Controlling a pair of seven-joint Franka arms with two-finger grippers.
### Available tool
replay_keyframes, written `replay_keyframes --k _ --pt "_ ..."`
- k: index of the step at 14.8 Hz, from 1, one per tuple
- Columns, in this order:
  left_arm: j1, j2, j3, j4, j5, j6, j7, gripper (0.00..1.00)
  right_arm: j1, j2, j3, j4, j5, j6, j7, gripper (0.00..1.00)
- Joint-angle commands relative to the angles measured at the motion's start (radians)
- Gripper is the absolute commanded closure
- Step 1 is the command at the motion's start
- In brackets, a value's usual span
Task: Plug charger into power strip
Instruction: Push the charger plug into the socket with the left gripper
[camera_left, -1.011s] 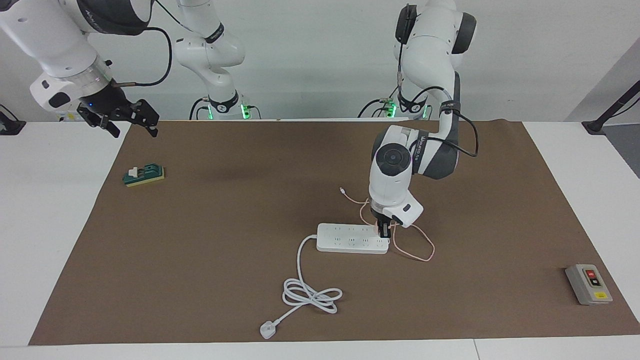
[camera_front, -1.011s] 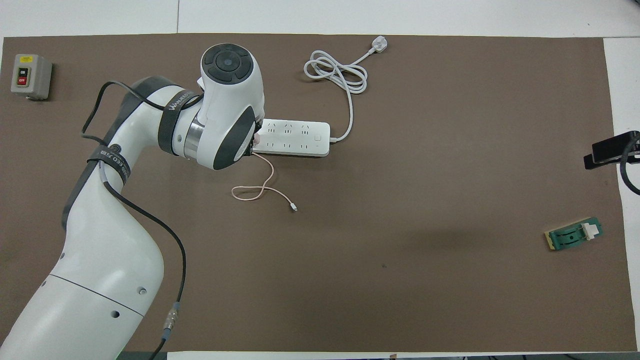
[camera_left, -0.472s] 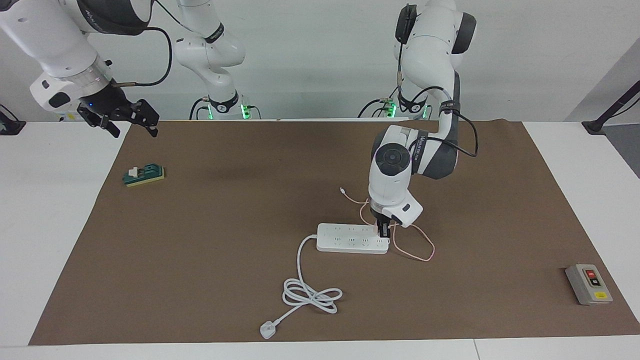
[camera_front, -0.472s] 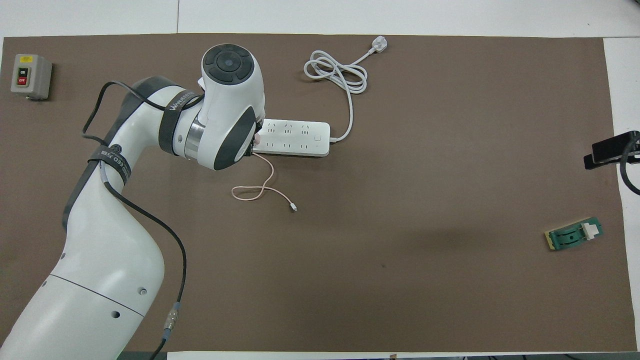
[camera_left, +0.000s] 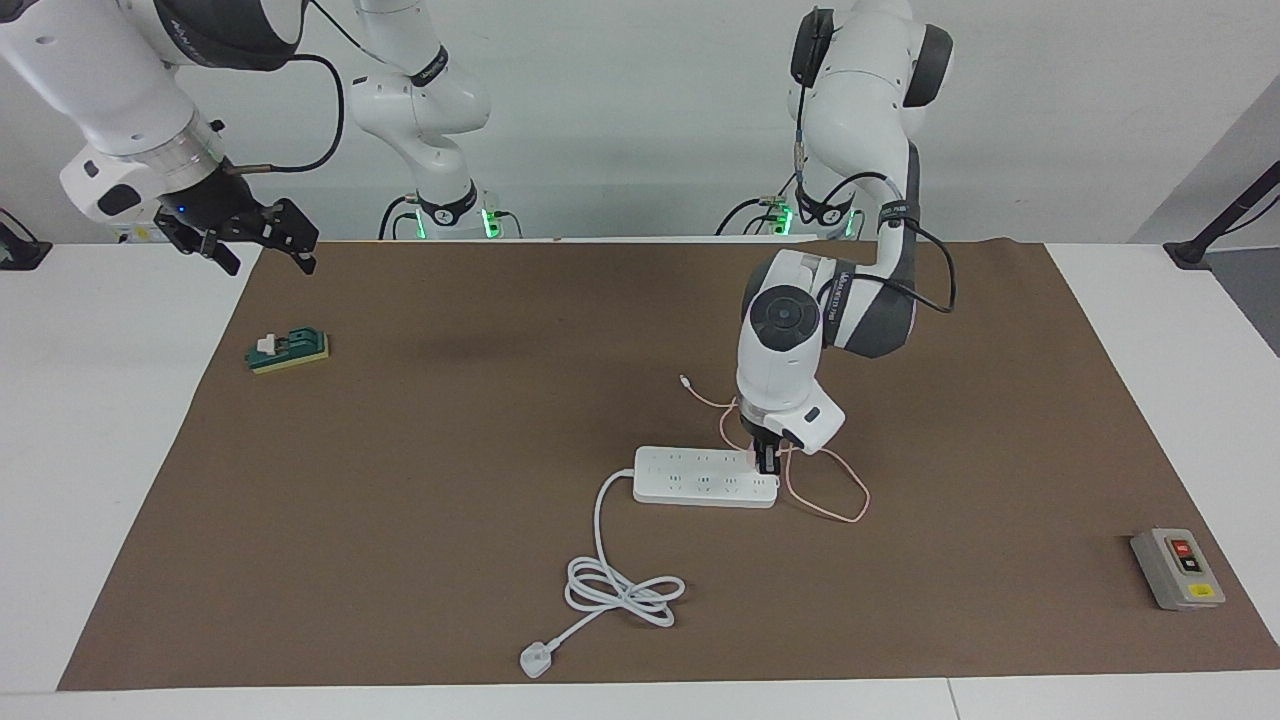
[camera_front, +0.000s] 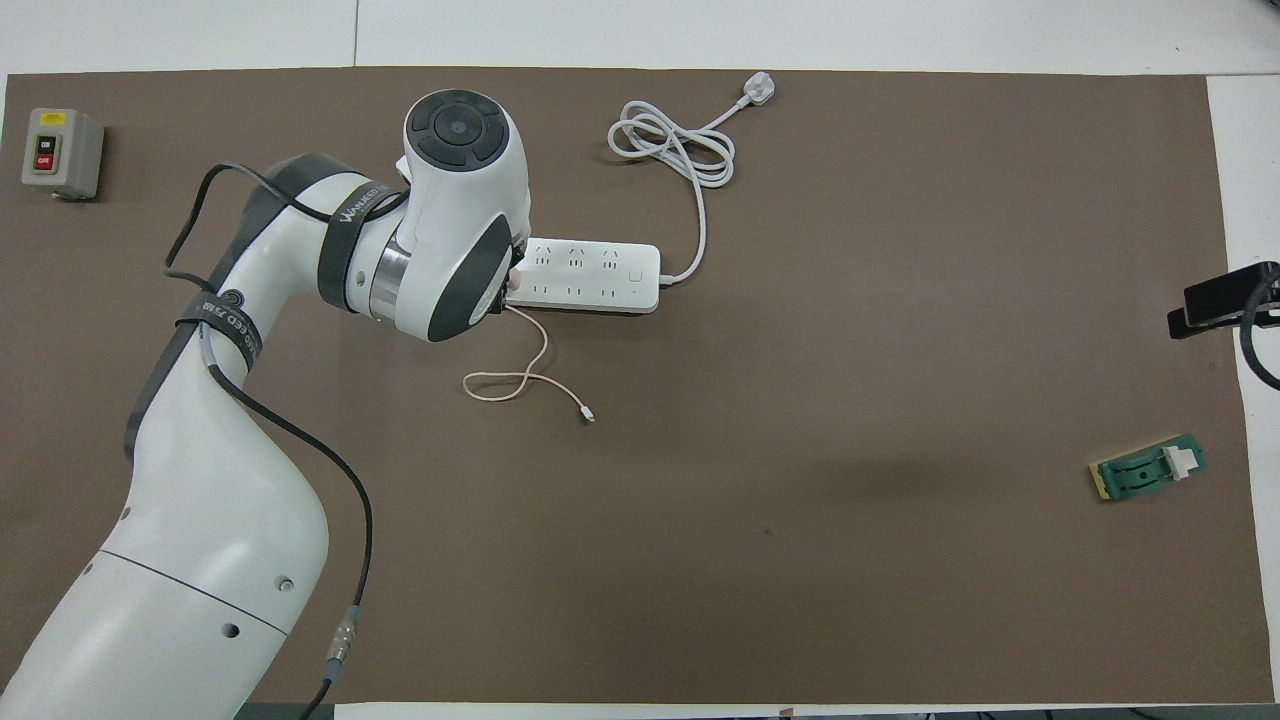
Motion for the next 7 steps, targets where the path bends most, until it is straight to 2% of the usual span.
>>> replay_keyframes --k 1,7 --pt "-0.008 -0.024 0.007 -0.073 0.026 0.039 -0.005 1.0 -0.001 -0.012 0.006 -0.015 -0.016 0.0 -0.006 0.0" --pt "-0.011 -0.03 0.007 -0.103 0.031 0.073 -0.005 1.0 -0.001 -0.012 0.006 -0.015 -0.016 0.0 -0.006 0.0"
